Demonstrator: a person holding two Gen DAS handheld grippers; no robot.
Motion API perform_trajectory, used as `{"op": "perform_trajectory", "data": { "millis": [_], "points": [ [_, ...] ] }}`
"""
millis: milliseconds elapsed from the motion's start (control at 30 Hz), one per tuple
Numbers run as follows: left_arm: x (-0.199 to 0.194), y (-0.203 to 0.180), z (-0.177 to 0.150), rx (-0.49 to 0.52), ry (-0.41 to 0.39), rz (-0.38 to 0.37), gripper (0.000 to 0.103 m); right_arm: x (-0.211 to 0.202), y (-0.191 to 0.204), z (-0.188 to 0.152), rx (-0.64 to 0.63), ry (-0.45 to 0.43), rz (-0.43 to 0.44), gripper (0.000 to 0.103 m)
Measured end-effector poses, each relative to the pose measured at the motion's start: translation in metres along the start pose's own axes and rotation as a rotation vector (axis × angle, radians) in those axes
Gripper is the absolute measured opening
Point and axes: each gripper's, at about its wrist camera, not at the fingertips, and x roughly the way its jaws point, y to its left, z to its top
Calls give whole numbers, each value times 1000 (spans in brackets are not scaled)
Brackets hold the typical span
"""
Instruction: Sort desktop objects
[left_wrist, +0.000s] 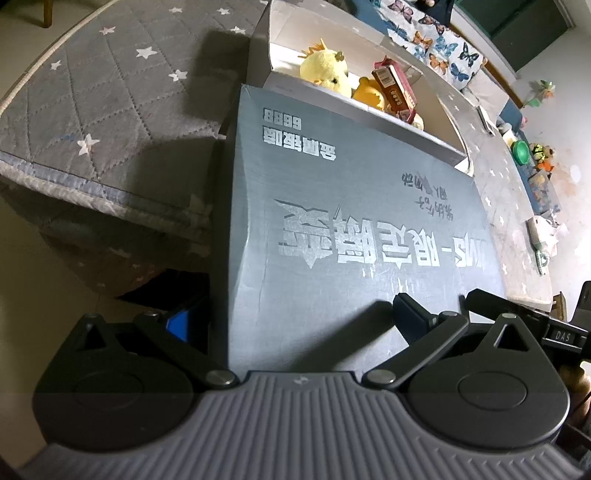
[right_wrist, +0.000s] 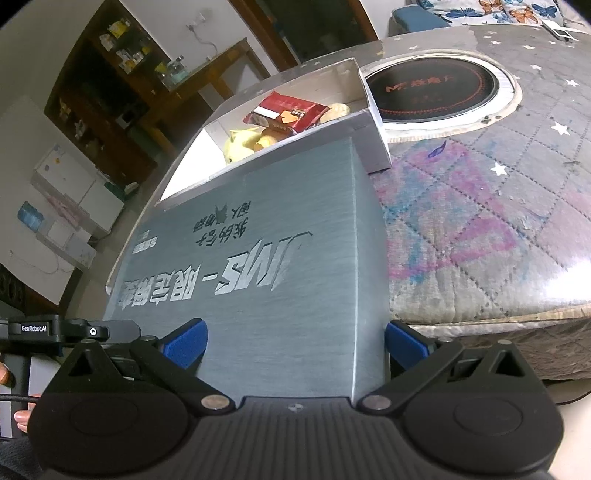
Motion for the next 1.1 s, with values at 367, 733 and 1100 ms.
{"op": "perform_trajectory", "data": {
  "millis": [367, 733, 1100],
  "points": [
    [21, -15, -2, 17, 62, 11, 103, 6, -3, 1, -7, 14, -8, 103],
    [48, -34, 2, 13, 62, 8, 103, 5, -3, 1, -7, 13, -2, 103],
    [68, -66, -1, 21, 41, 5, 103, 0, 4, 1, -38, -11, -5, 103]
  ]
}}
